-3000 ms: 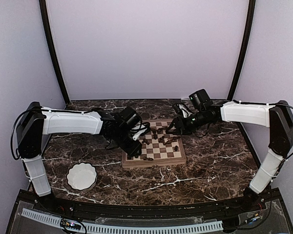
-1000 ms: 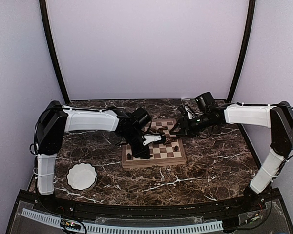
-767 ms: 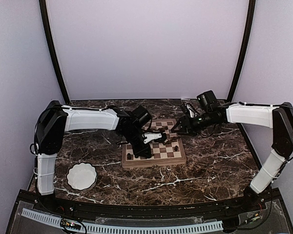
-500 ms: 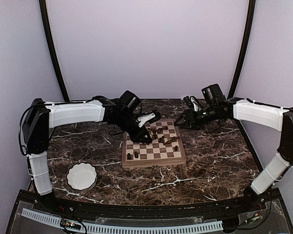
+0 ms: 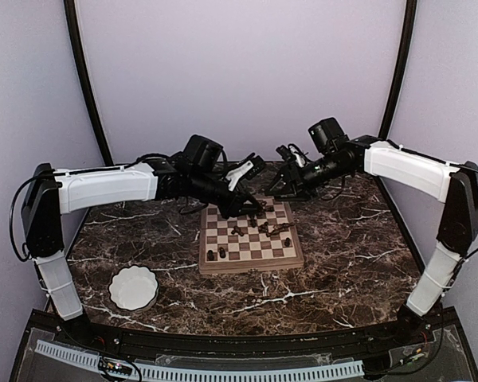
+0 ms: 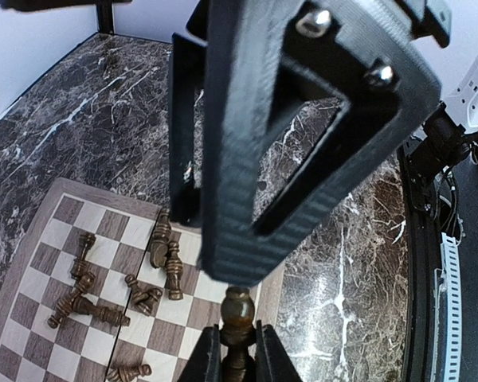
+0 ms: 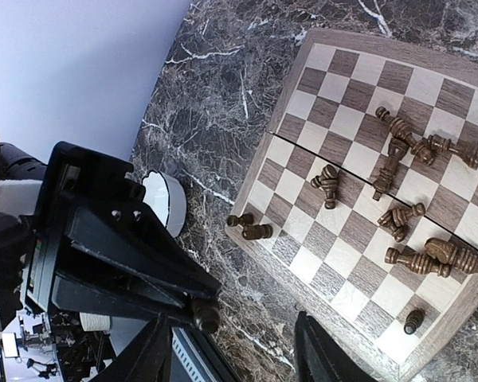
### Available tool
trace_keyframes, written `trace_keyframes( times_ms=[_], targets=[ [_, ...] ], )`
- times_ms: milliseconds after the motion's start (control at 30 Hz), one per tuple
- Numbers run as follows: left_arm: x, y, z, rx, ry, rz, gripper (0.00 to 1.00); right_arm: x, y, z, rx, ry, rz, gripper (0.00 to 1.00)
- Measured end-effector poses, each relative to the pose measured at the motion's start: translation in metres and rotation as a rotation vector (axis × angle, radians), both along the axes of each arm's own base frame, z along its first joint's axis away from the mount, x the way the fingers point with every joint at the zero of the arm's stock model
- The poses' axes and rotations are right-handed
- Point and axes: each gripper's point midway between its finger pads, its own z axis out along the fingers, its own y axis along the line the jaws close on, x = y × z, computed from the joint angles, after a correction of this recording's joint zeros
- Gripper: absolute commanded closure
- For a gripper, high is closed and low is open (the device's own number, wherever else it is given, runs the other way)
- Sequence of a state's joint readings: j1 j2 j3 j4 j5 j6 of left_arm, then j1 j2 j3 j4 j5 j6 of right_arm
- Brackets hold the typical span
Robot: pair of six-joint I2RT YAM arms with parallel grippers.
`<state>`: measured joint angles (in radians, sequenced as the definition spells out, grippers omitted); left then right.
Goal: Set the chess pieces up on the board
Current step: Pass from the left arm to the right
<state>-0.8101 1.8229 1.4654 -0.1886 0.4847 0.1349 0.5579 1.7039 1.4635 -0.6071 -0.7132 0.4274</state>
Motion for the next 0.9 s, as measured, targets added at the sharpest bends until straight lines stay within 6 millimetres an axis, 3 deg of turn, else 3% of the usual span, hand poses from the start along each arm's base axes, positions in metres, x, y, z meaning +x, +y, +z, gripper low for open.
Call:
trace_keyframes(
  times_ms=[167,467,767,900],
  targets=[
    [-0.001,-0.004,0.005,-0.026,-0.006,-0.009,0.94,-0.006,0.004,-0.014,-0.016,0.064,0.022,0.5],
    [-0.004,-0.006,0.005,-0.032,-0.002,-0.021,0.94,-0.014,0.01,-0.013,0.022,0.111,0.061,0.63],
    [-0.004,-0.008,0.005,-0.037,0.0,-0.028,0.94,-0.018,0.014,-0.01,0.057,0.138,0.083,0.79],
    [-0.004,-0.008,0.002,-0.032,0.004,-0.028,0.93,-0.019,0.016,-0.011,0.07,0.15,0.091,0.9]
  ],
)
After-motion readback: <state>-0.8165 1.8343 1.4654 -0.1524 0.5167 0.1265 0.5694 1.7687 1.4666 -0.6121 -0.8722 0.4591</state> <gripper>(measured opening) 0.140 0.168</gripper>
